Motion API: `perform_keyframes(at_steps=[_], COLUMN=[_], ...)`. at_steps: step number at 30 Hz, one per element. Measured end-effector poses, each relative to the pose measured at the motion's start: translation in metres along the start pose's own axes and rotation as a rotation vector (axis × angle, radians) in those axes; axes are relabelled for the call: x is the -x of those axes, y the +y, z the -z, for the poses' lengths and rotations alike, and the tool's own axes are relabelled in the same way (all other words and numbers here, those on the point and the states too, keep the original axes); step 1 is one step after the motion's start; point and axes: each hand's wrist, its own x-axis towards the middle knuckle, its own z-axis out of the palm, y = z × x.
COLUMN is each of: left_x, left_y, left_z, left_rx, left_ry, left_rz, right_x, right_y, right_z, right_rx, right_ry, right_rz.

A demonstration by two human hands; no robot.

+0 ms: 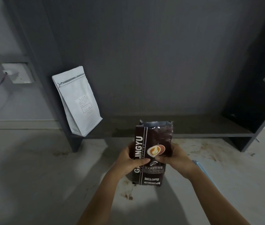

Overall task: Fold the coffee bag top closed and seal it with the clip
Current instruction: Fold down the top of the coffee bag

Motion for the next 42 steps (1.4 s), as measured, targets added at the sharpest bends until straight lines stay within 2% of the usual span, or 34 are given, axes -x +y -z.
perform_keyframes(at_steps=[4,8,12,17,20,24,28,32,34,37,39,42], left_x=[0.006,0.006,0.010,0.009,0.010,0.010,0.008,0.007,0.007,0.009,0.013,0.017], left_y=[0.008,0.017,0.009,0.015,0.011,0.024,0.037,0.035,0.034,0.040,0.045,0.049], left_z=[-0.003,0.002,-0.001,0.004,0.002,0.007,0.011,0.006,0.007,0.011,0.015,0.015], left_rx=[0.022,0.027,0.033,-0.033,0.033,0.093,0.065,0.136,0.173,0.346,0.413,0.275], left_ry=[0.100,0.142,0.152,0.102,0.123,0.132,0.131,0.148,0.150,0.067,0.007,-0.047], left_rz=[-0.114,-0.239,-0.162,-0.187,-0.137,-0.272,-0.385,-0.360,-0.305,-0.157,-0.149,-0.164], right_x=[0.002,-0.002,0.000,0.000,0.000,-0.003,-0.004,-0.002,0.000,0.004,0.006,0.009], right_y=[-0.007,-0.015,-0.009,-0.010,-0.008,-0.022,-0.031,-0.029,-0.029,-0.037,-0.040,-0.039], right_z=[-0.008,-0.011,-0.016,-0.014,-0.018,-0.014,-0.015,-0.014,-0.010,-0.002,0.001,0.001], right_rx=[0.037,0.049,0.094,-0.008,0.034,-0.092,-0.096,-0.103,-0.134,-0.225,-0.266,-0.217], right_ry=[0.106,0.122,0.072,0.090,0.073,0.124,0.160,0.188,0.115,0.026,0.019,0.025], right_rz=[0.092,0.143,0.080,0.094,0.083,0.186,0.244,0.207,0.180,0.071,-0.001,-0.008])
